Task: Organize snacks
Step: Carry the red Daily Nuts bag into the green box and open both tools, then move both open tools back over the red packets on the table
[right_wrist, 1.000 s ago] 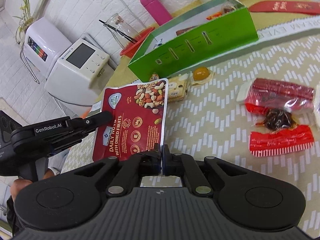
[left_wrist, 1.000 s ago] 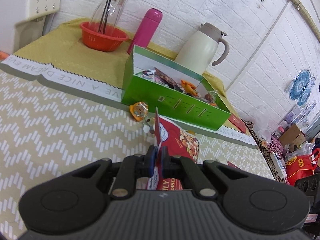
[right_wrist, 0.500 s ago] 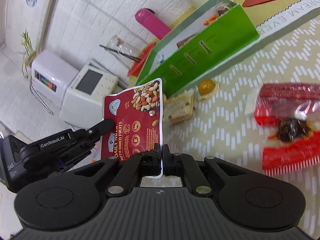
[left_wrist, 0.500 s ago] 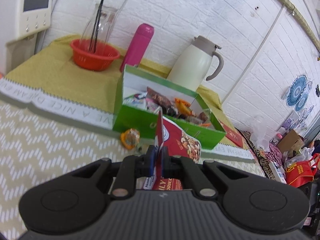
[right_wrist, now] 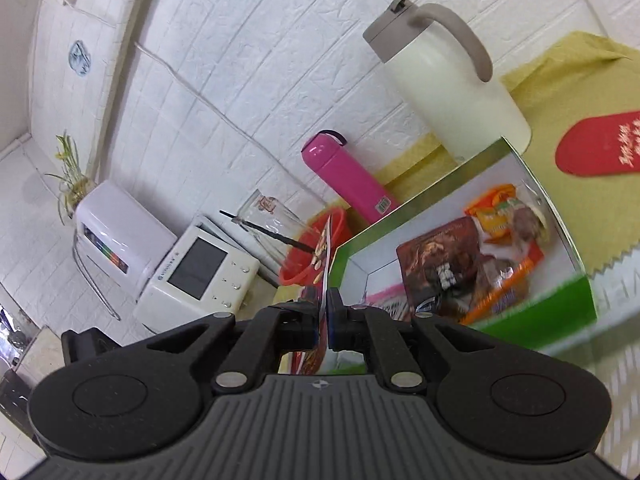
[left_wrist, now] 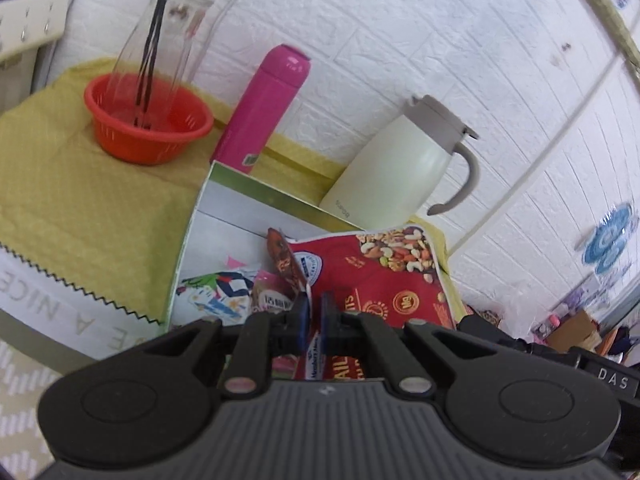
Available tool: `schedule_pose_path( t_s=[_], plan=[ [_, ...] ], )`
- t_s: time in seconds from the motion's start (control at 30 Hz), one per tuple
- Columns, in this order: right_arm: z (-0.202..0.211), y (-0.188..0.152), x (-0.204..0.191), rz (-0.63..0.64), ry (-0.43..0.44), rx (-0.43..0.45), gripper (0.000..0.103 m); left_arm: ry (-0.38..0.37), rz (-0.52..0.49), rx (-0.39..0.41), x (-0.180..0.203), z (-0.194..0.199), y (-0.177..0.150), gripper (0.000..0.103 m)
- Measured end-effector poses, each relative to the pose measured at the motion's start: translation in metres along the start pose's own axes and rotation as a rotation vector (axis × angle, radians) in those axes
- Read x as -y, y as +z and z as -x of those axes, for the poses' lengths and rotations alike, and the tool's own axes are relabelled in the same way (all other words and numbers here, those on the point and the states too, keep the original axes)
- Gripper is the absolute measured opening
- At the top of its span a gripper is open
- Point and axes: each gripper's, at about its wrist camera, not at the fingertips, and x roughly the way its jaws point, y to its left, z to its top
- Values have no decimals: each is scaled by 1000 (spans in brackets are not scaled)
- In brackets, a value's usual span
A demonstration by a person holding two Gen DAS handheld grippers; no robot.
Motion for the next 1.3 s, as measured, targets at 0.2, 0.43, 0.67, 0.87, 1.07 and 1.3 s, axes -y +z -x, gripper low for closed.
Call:
schedule_pose_path(
  t_s=[0.2, 0.43, 0.67, 0.87, 1.07, 1.3],
  plan=[
    [-28, 2, 32, -71, -53, -39, 12, 35, -1, -18, -11, -28, 2, 0],
    [-41, 3, 51, -106, -117, -46, 32, 45, -3, 0, -22, -39, 8, 4],
    [-24, 9, 31, 24, -170, 38, 103, 105, -151, 139, -3, 2, 11, 67],
    [18, 2, 11, 87, -95, 39, 103, 155, -293, 189, 12, 58, -16, 72],
    [83, -40, -6, 253, -33, -2, 103, 164, -317, 142, 9, 94, -60, 73],
    [151, -89, 5, 341, -81, -59, 103, 150, -223, 28, 4, 127, -123, 73]
  ],
)
